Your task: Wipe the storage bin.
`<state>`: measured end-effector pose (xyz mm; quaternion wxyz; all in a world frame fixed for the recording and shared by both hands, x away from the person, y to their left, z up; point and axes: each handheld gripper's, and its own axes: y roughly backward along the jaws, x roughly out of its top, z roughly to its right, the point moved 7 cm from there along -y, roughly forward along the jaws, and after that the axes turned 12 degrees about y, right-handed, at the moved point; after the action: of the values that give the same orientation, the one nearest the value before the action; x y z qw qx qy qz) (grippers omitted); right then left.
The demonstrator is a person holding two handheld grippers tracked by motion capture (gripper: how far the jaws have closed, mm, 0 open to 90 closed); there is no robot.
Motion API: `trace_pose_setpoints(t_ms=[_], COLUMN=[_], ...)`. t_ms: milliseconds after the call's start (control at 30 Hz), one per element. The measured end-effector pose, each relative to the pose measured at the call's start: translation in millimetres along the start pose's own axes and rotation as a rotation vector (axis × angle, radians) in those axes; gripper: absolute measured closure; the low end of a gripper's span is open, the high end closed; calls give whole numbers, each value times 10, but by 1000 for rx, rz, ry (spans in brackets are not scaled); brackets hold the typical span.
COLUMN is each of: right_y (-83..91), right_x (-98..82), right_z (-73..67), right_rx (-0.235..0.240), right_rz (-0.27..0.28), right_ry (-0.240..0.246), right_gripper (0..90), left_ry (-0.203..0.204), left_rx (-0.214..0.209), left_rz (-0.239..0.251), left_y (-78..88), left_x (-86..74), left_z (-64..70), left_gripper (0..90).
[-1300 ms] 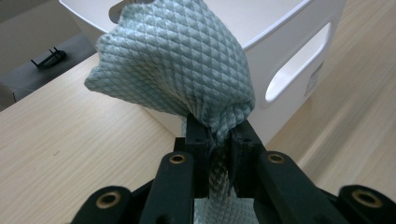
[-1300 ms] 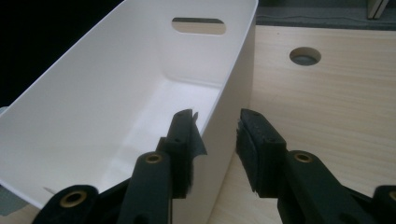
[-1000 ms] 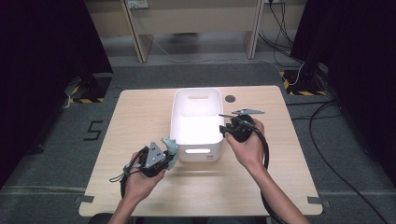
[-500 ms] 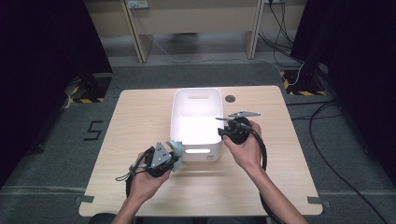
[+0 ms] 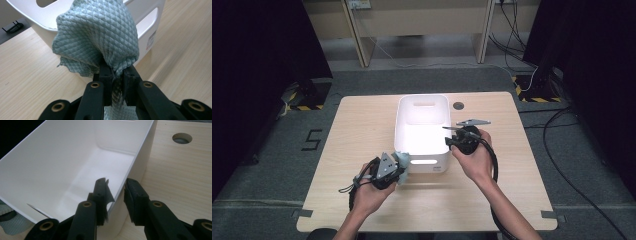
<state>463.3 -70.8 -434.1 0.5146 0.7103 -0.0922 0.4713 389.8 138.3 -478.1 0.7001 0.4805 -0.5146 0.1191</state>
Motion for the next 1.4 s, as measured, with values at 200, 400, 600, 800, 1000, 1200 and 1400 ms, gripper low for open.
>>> trace_pose_setpoints(t_ms=[200, 400, 600, 800, 1000, 1200, 1400], right_y=[-2, 0, -1, -2, -1, -4, -4], right_x=[1, 0, 0, -1, -1, -2, -3], right_z=[4, 0, -1, -2, -7, -12, -14], right_rx=[2, -4, -4, -6, -8, -14, -15], right_rz=[1, 2, 3, 6, 6, 7, 8], right_ry=[0, 4, 2, 3, 2, 8, 7], right_gripper=[715, 715, 715, 716, 717, 716, 716], left_ry=[0, 2, 4, 14, 18, 26, 30], left_rx=[2, 4, 1, -5, -10, -20, -22], left_rz=[-3, -16, -34, -53, -72, -91, -109], left_y=[-17, -56, -97, -166, -226, -289, -334], left_x=[-8, -48, -90, -146, -197, -252, -297], left_z=[-5, -5, 2, 24, 34, 40, 45], left_gripper=[805, 805, 804, 804, 804, 804, 804])
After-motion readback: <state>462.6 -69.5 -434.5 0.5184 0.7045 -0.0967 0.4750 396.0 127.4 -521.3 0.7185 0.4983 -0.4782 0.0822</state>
